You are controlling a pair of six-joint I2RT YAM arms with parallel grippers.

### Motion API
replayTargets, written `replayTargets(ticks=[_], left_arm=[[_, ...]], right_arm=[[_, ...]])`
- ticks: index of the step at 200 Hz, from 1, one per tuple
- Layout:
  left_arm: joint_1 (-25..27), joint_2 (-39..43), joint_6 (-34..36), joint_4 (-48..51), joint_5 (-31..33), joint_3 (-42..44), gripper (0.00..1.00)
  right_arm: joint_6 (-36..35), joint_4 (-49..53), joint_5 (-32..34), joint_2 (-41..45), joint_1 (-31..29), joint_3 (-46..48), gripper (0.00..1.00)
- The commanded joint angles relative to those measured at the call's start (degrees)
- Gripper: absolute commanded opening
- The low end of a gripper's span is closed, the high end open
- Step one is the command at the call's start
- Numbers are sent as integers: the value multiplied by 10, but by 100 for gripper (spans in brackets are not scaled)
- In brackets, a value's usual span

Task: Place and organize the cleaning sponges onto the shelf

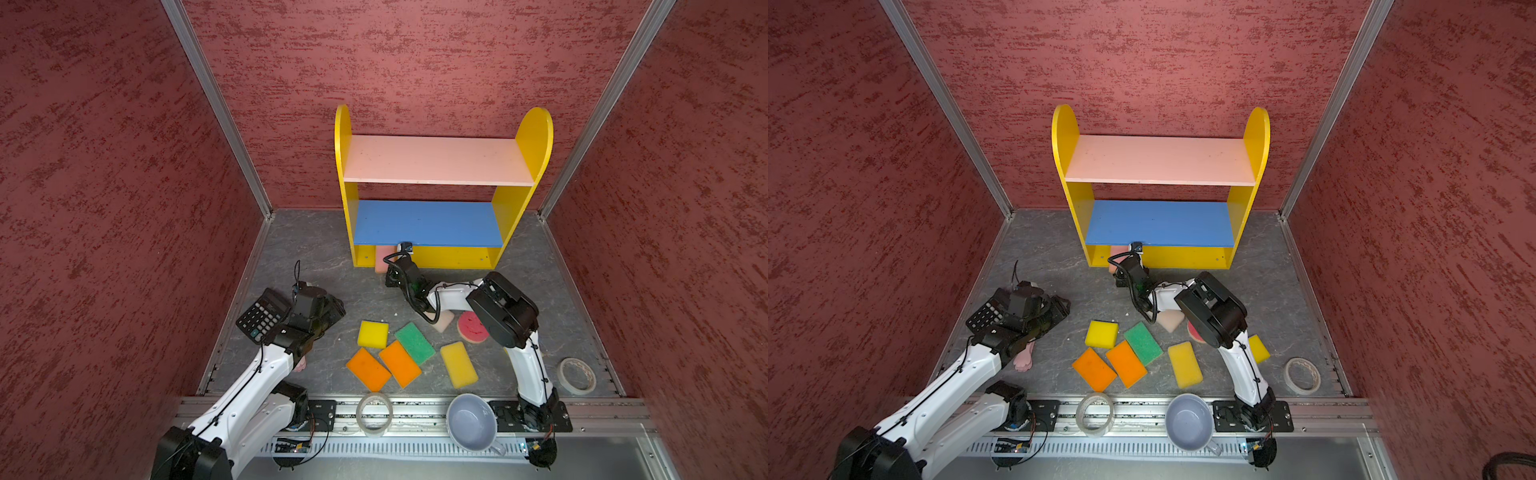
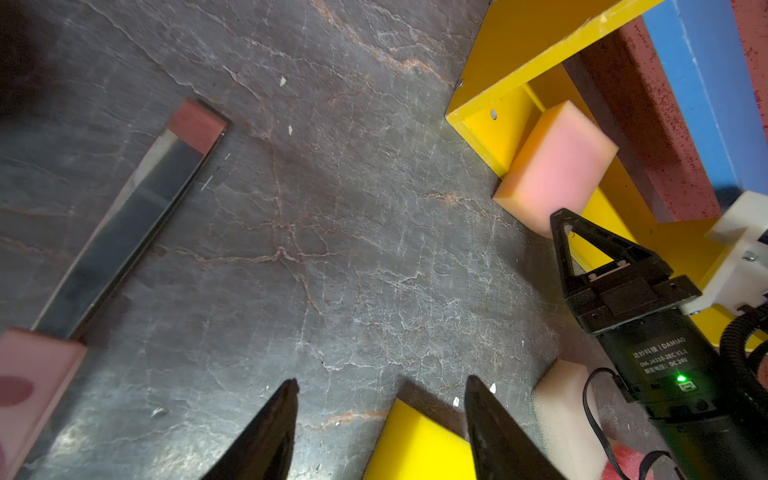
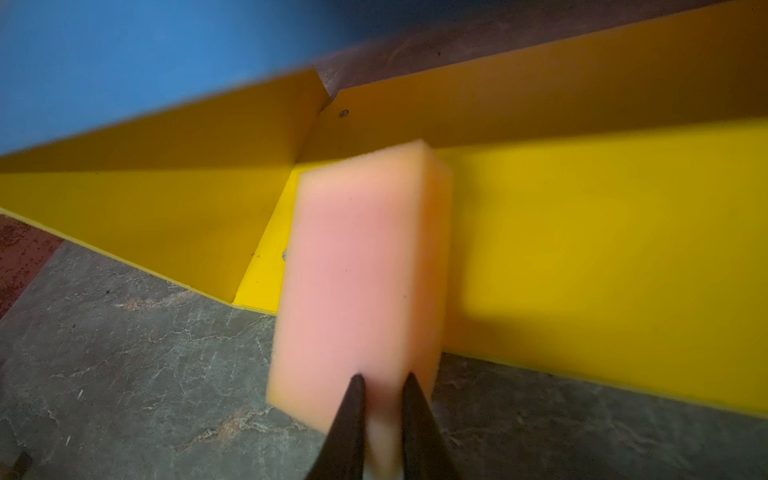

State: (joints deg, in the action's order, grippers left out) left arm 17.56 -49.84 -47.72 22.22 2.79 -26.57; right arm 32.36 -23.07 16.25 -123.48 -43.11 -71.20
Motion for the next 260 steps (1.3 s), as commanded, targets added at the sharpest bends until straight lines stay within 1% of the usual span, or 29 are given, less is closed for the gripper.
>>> replayTargets(ticks=[1, 14, 42, 59, 70, 89, 98, 105, 109, 113, 122, 126, 157, 192, 221, 239, 260], left_arm=[[-4, -6, 7, -13, -6, 2, 64], [-4, -7, 7, -17, -7, 5, 64], [-5, -11, -4, -31, -8, 14, 65], [-5, -17, -5, -44, -14, 16, 64], [-4, -24, -4, -50, -13, 15, 64], [-4, -36, -7, -61, -17, 14, 64], [-4, -41, -7, -65, -22, 14, 64], [-3, -45, -6, -67, -22, 15, 64], [-3, -46, -5, -67, -22, 14, 64], [-4, -48, -5, -66, -23, 16, 65], [-3, -51, -5, -67, -21, 16, 64], [-3, -52, -6, -67, -21, 17, 64], [0, -55, -13, -76, -26, 26, 64], [1, -58, -17, -75, -23, 37, 64], [1, -65, -17, -77, -22, 38, 64], [3, -77, -21, -88, -22, 38, 64], [6, -96, -27, -105, -27, 44, 64]], right_arm=[[27, -17, 0, 12, 11, 4, 23], [43, -31, -6, 31, 11, 30, 26], [77, -63, -30, 70, 9, 93, 43], [97, -81, -37, 90, -1, 131, 50], [107, -95, -40, 99, -9, 153, 52], [128, -98, -38, 107, -24, 175, 52], [133, -103, -41, 106, -34, 182, 49], [136, -110, -44, 103, -40, 185, 44], [136, -113, -46, 101, -44, 185, 39], [137, -116, -50, 98, -48, 185, 32], [142, -124, -57, 86, -52, 181, 7], [146, -126, -62, 79, -53, 177, 0], [162, -132, -73, 23, -53, 142, 0], [170, -146, -37, -21, -53, 119, 0], [163, -122, -26, -56, -46, 81, 0], [160, -159, -26, -64, -43, 84, 1], [171, -120, -15, -69, -33, 55, 0]])
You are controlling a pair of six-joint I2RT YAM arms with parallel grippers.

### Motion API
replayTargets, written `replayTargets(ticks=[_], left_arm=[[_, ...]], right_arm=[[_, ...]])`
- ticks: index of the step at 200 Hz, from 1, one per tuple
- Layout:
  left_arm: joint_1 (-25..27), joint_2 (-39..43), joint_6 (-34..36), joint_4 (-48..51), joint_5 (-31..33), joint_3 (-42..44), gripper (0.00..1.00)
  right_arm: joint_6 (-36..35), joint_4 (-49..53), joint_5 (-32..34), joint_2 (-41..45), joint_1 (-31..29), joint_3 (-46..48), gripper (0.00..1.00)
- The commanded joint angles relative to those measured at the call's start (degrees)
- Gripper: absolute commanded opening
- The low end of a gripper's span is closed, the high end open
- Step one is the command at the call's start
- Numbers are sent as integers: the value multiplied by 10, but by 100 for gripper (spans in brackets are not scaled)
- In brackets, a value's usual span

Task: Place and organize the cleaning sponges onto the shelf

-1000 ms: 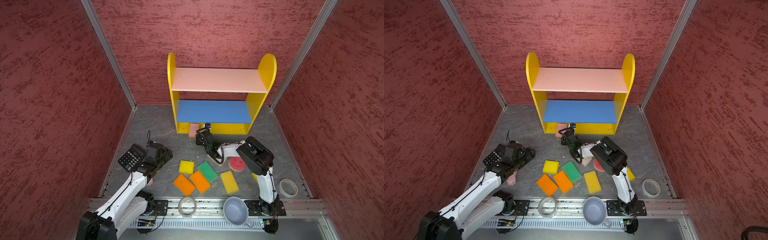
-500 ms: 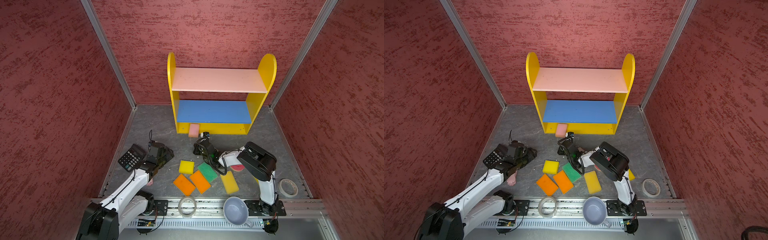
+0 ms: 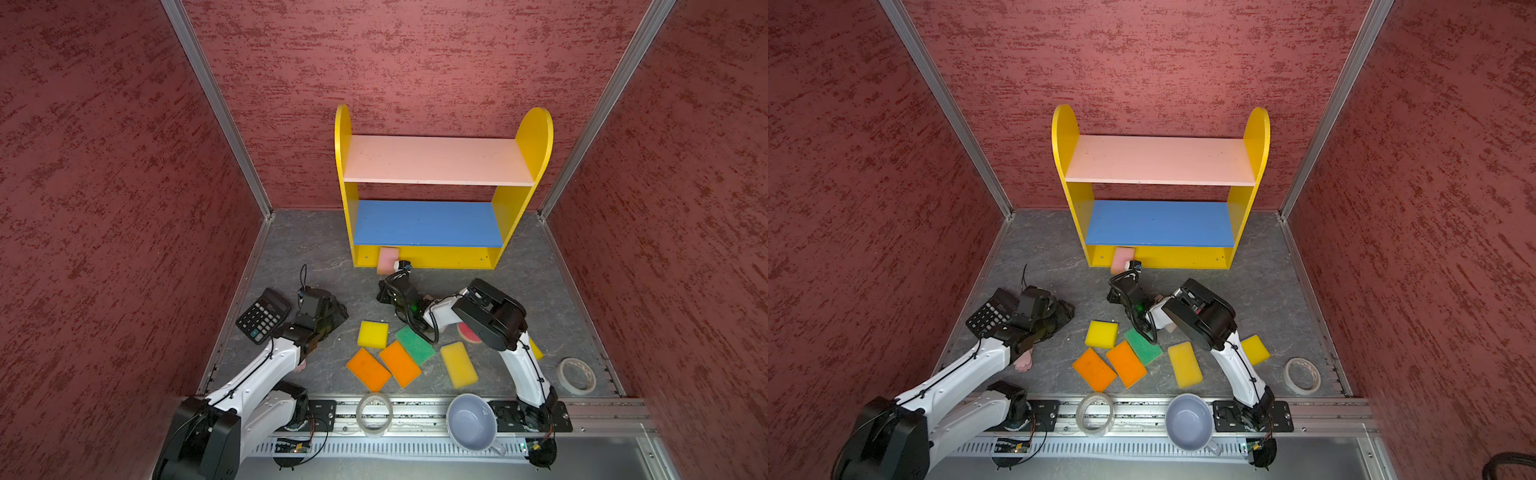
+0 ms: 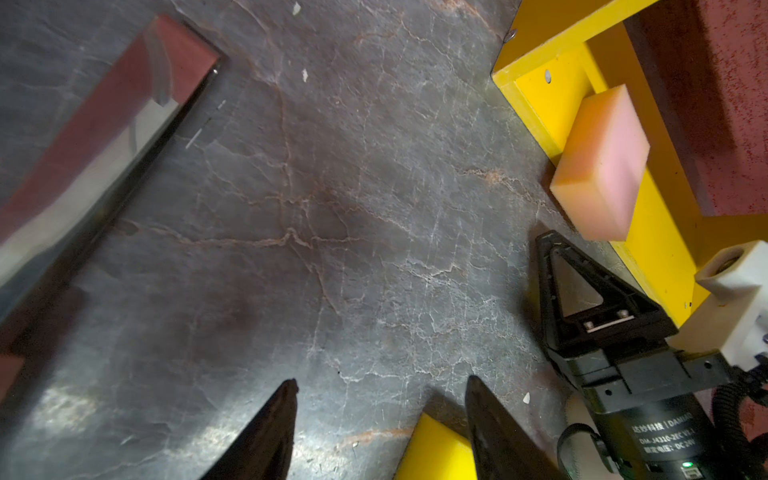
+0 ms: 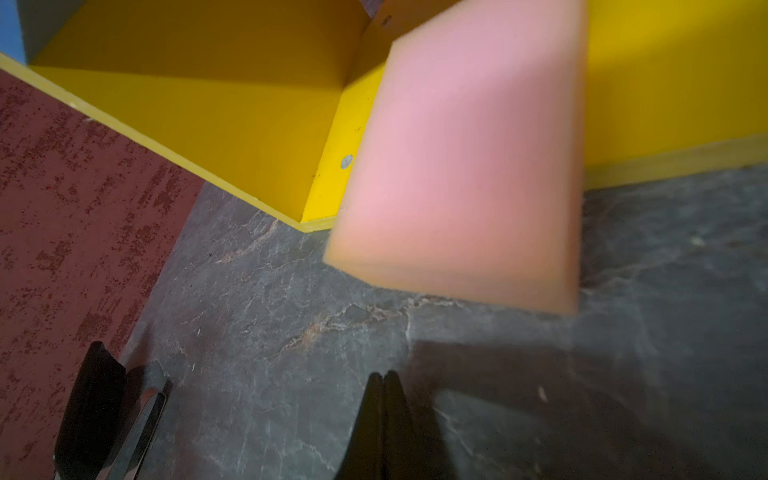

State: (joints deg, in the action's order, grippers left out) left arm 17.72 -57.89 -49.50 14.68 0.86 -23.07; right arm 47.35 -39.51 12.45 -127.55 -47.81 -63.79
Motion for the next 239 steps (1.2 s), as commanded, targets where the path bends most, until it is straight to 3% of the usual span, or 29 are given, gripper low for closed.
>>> replayTargets(ticks=[1, 58, 141, 190, 239], left_arm=[[5, -16, -10, -30, -8, 9, 64], [12, -47, -10, -44, -9, 2, 64], [15, -81, -9, -64, -16, -3, 64], [18, -83, -5, -61, -21, -9, 61], [24, -72, -9, -56, -16, -6, 61]], right_arm=[[22, 46, 22, -29, 15, -21, 0], [63, 25, -27, -57, 62, -47, 0], [67, 12, -56, -51, 66, -32, 0], [165, -24, -94, -21, 66, 35, 0], [195, -74, -97, -50, 79, 19, 0]])
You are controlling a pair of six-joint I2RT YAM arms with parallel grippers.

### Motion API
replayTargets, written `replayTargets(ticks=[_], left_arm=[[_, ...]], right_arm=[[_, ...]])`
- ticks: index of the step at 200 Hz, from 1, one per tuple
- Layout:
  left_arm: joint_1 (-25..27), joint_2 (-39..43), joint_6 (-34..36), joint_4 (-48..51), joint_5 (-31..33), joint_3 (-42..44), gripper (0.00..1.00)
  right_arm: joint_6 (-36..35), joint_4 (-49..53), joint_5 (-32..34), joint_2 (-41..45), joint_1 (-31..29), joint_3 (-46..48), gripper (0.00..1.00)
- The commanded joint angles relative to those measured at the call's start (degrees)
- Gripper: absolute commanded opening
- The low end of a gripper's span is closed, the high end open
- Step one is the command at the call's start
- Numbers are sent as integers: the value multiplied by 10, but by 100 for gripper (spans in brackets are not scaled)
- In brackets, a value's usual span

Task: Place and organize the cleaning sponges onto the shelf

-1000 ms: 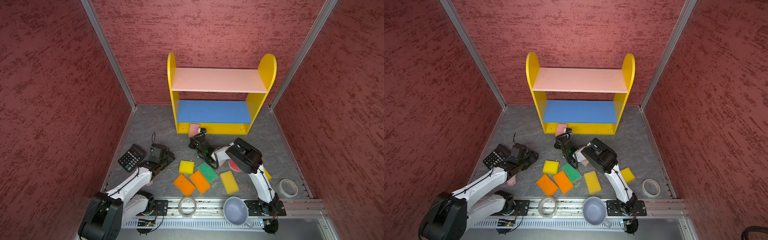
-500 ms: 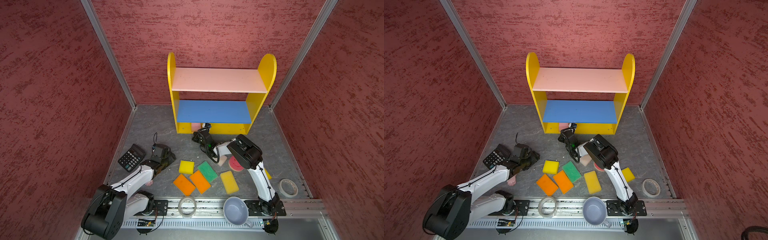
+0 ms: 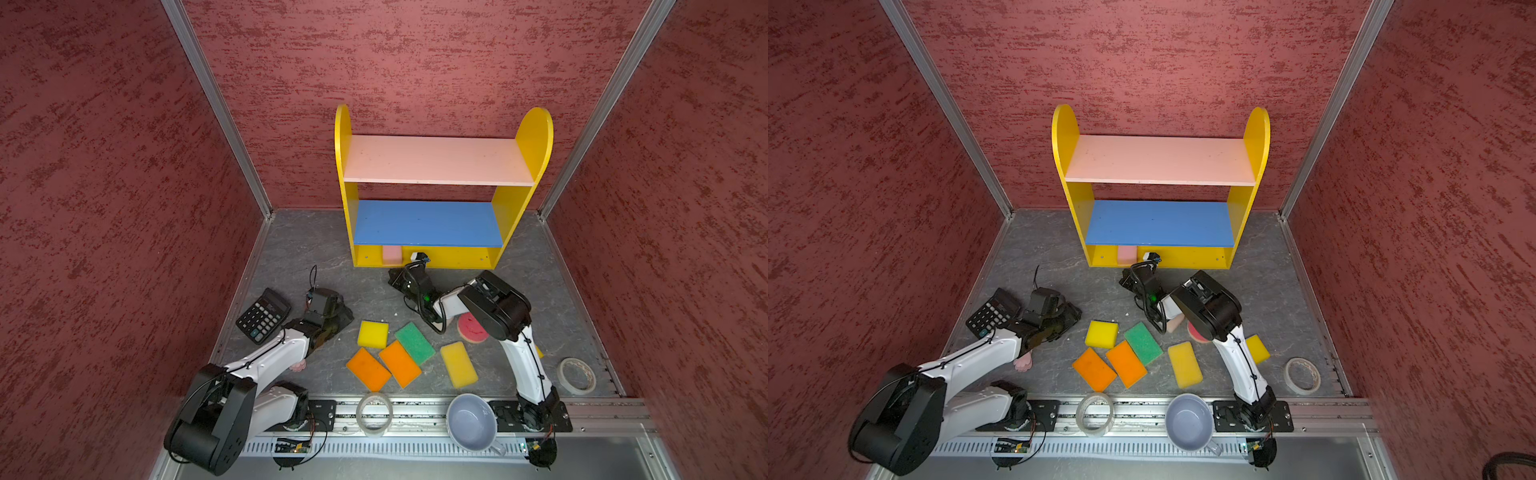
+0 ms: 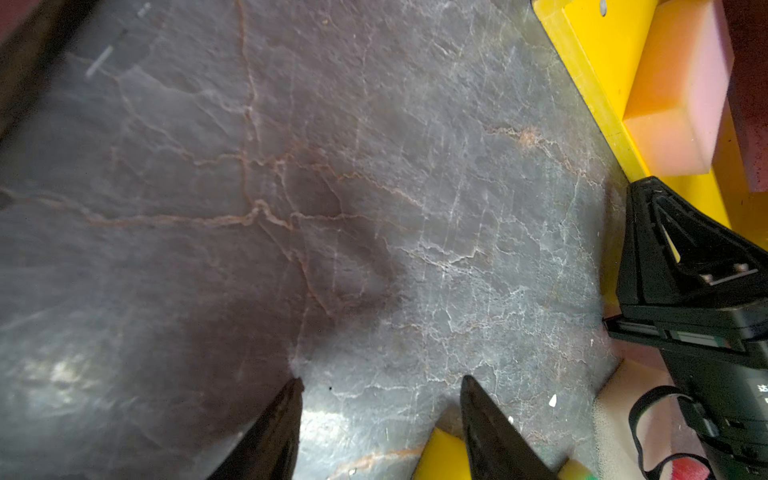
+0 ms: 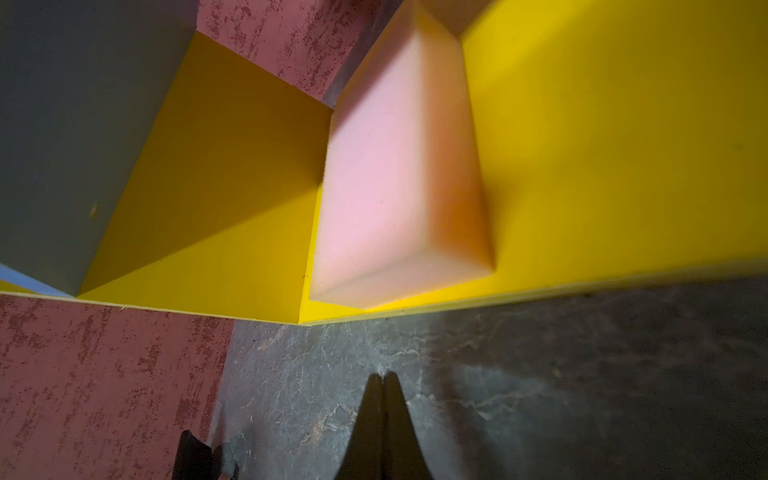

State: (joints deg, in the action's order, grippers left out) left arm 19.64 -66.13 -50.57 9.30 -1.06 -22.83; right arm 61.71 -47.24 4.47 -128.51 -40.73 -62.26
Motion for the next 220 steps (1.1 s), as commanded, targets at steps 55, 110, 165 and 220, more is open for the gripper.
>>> replayTargets(ticks=[55, 110, 165, 220], left_arm=[[9, 26, 0, 12, 11, -1, 61], [9, 20, 1, 10, 12, -5, 61], [9, 6, 3, 8, 11, -11, 61], [10, 1, 3, 6, 11, -11, 61]], right_arm=[[52, 15, 11, -55, 21, -30, 0], [48, 29, 19, -65, 25, -49, 0], [46, 38, 23, -74, 31, -61, 0], [38, 34, 10, -78, 32, -62, 0]])
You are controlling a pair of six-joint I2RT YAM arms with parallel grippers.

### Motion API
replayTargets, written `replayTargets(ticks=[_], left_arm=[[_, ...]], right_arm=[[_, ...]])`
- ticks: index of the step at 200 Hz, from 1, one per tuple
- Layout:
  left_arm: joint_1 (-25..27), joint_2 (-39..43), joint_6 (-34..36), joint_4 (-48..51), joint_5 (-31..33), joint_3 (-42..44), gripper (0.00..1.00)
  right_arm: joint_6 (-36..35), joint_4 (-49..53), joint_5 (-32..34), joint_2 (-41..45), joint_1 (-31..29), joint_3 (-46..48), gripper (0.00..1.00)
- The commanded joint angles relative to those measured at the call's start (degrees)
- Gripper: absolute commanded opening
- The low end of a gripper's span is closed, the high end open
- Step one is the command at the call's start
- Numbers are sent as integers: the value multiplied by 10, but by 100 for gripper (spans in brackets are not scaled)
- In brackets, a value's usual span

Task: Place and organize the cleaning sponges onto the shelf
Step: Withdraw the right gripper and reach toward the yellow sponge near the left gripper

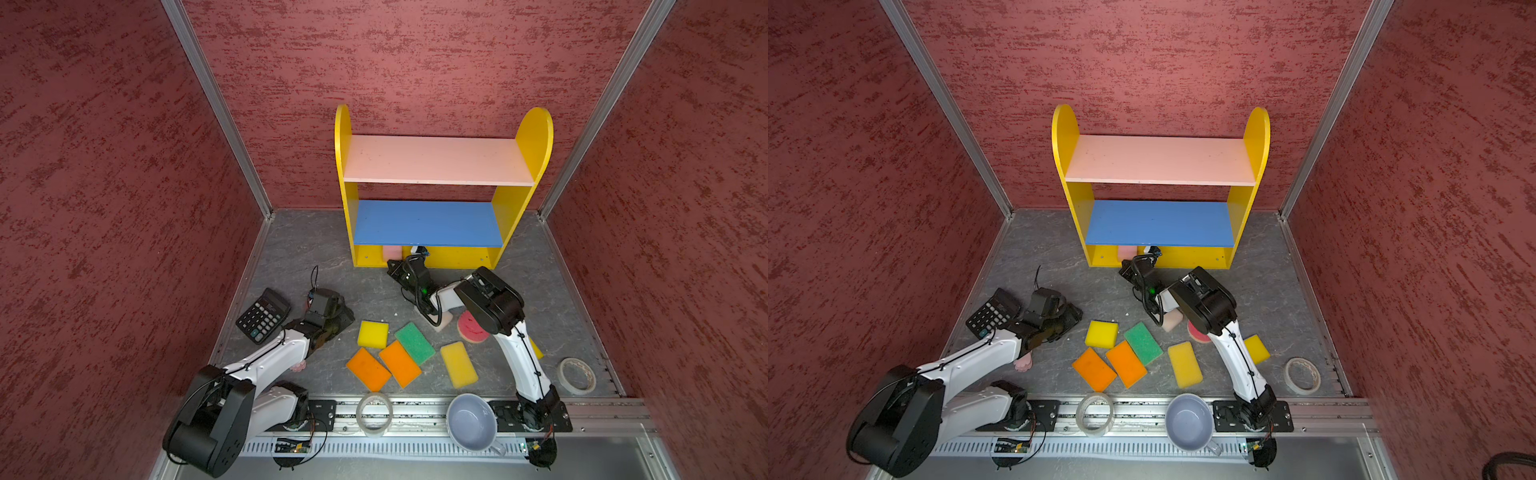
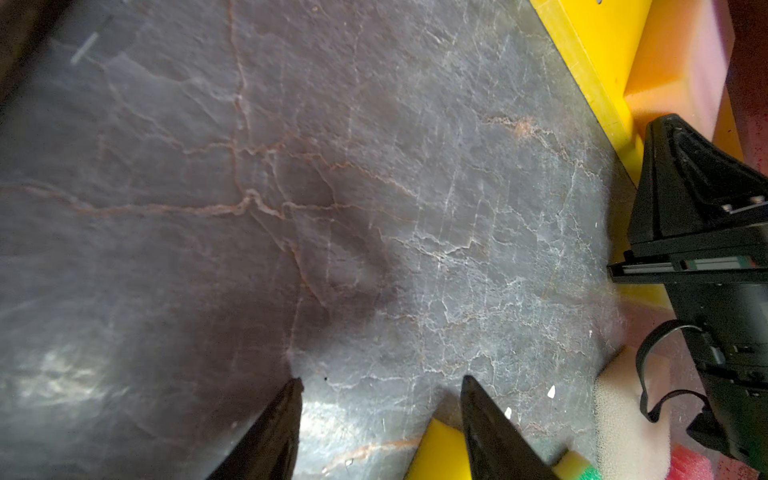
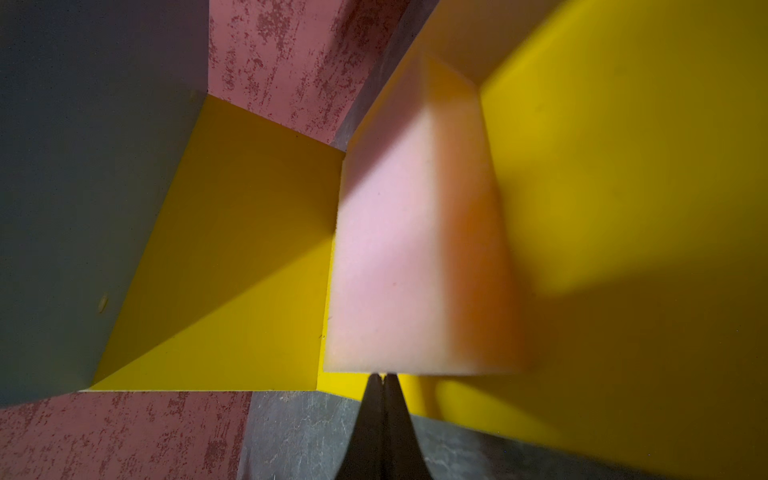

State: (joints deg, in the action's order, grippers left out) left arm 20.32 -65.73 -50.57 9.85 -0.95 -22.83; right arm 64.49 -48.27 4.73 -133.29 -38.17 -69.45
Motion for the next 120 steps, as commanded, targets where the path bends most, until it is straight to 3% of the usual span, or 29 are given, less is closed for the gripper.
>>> replayTargets(ticks=[1, 34, 120], left_arm=[[3, -3, 4, 1, 10, -12, 61], [3, 1, 4, 4, 10, -17, 61], [6, 80, 3, 45, 21, -21, 62]], right_arm=[[10, 44, 6, -30, 6, 10, 0], [-16, 55, -22, 6, 3, 34, 0], [-109, 95, -67, 193, -5, 163, 0]])
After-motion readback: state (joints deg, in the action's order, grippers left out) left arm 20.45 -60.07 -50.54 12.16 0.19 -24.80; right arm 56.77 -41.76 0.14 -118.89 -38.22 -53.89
